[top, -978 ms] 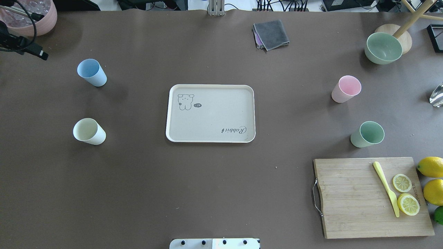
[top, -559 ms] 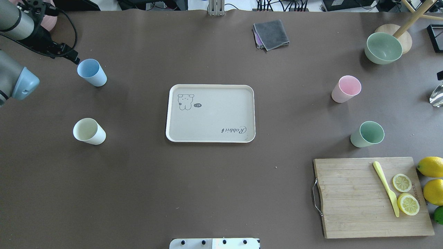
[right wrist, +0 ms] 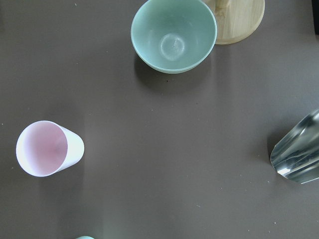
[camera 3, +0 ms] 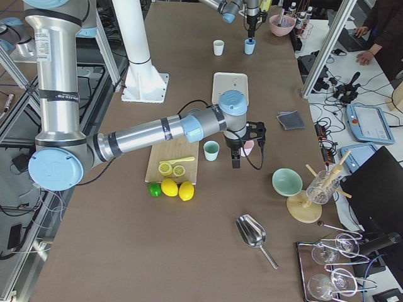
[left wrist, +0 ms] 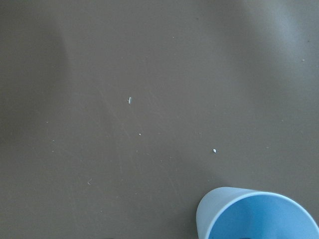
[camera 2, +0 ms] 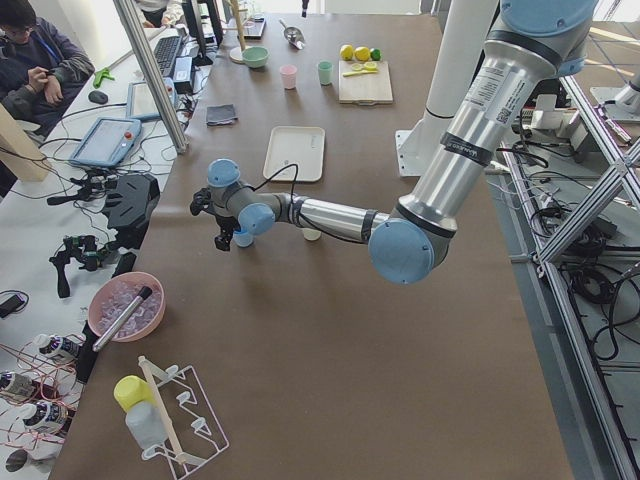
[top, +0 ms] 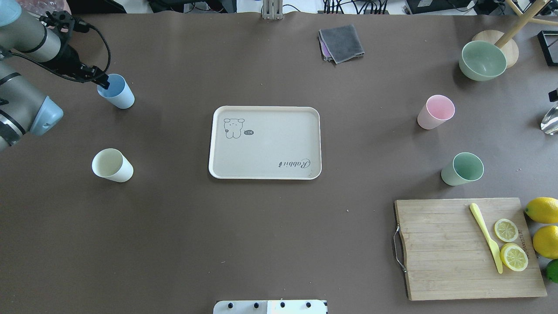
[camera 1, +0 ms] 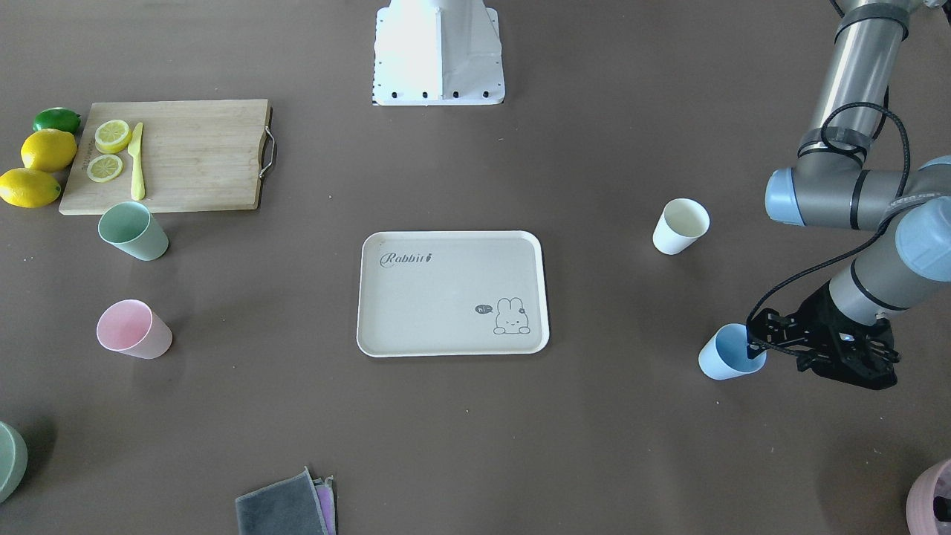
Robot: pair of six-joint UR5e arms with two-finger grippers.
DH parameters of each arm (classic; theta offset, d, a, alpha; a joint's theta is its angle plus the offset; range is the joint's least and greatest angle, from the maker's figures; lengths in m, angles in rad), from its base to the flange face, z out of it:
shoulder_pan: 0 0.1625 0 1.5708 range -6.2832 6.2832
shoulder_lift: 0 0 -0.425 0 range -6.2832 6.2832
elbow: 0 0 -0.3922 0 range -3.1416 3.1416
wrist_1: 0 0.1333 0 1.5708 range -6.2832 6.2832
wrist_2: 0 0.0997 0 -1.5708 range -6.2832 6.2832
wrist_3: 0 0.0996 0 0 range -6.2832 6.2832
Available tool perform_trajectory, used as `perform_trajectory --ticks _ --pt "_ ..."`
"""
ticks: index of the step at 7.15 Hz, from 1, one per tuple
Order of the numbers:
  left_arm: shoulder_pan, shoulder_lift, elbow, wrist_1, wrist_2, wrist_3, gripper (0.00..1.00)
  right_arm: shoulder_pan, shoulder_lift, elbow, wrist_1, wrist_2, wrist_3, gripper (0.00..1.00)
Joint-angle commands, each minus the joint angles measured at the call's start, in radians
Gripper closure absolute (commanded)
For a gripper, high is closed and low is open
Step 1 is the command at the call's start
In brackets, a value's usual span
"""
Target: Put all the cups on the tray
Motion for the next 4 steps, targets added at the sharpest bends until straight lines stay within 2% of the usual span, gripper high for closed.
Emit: perform_trajectory --ticks 1,4 --pt "0.028 0.006 0.006 -0.039 0.016 0.0 0.98 0.0 0.0 -0.001 0.0 -0.002 -0.002 0.0" --pt "0.022 -0.009 -0.057 -0.001 0.004 -0.007 1.0 0.0 -0.003 -0.001 0.002 0.001 0.0 0.0"
